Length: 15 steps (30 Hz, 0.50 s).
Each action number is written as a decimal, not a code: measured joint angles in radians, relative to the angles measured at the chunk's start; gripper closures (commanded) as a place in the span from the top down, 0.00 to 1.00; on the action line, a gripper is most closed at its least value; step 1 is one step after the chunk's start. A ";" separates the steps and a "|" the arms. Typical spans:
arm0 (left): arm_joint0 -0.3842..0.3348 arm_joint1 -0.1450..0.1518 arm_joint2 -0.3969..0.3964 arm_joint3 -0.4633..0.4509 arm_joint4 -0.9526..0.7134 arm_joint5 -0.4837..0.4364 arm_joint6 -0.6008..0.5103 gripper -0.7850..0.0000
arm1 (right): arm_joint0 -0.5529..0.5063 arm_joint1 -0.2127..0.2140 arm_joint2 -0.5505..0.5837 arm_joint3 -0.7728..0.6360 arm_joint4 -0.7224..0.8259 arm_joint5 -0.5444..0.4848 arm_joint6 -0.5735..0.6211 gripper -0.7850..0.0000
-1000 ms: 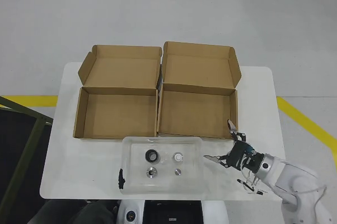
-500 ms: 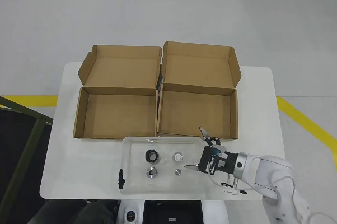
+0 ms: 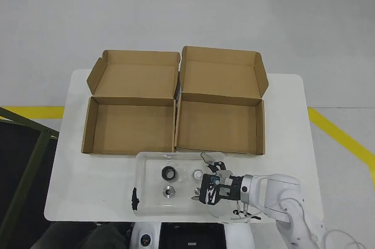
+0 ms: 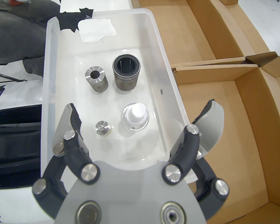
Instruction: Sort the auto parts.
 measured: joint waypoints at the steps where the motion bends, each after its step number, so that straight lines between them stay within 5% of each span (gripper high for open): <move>1: 0.000 0.000 0.000 0.000 0.000 0.000 0.000 1.00 | 0.004 0.000 -0.007 0.002 0.001 0.003 0.005 1.00; 15: 0.000 0.000 0.000 0.000 0.000 0.000 0.000 1.00 | 0.061 0.006 -0.086 0.051 0.024 0.024 0.075 1.00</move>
